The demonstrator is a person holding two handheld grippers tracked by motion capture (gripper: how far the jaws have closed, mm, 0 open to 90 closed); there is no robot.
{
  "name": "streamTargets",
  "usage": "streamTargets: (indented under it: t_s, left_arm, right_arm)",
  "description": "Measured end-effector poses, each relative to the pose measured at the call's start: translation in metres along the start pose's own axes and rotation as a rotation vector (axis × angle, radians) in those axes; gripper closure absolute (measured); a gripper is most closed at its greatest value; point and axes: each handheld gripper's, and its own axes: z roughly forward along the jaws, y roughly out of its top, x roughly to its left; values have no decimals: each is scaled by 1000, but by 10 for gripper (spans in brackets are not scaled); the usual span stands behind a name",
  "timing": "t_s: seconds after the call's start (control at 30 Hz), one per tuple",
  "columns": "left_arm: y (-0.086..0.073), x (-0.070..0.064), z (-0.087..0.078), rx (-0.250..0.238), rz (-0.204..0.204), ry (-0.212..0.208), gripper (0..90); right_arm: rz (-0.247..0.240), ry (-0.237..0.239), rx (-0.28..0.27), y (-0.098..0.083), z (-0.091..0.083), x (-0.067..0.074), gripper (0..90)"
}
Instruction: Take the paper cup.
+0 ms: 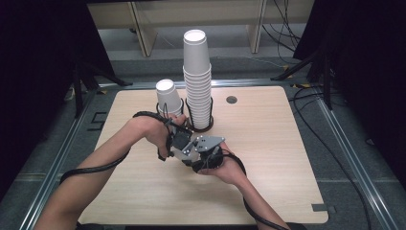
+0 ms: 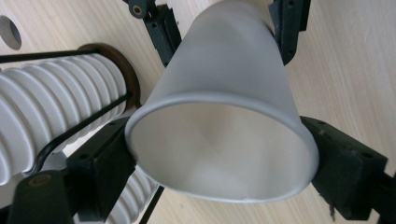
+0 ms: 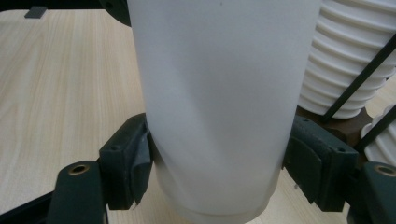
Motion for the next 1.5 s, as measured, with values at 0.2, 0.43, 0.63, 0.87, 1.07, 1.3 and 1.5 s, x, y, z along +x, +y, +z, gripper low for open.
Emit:
streamTargets:
  t_s: [0.2,0.43,0.63,0.87,1.07,1.3,1.5]
  left_arm:
    - [-5,0,3,-69,-39,19,65]
    - [-10,0,1,-159,-60,81,0]
    - [-16,-3,-2,-256,-108,113,0]
    - [-21,-6,-5,-315,-149,151,0]
    - [-27,-8,-6,-367,-183,192,0]
    - [-36,-12,-7,-440,-242,239,0]
    - [-46,-18,-4,-519,-311,276,0]
  right_arm:
    - [-23,-8,3,-2,-4,1,286]
    - [0,-17,3,-5,-8,2,286]
    - [-21,-29,-21,-7,-11,-2,286]
    - [45,-46,-46,-12,-17,-1,285]
    - [23,-70,-94,-16,-21,-5,284]
    - [66,-92,-130,-20,-28,-8,284]
    - [105,-135,-159,-24,-35,-11,283]
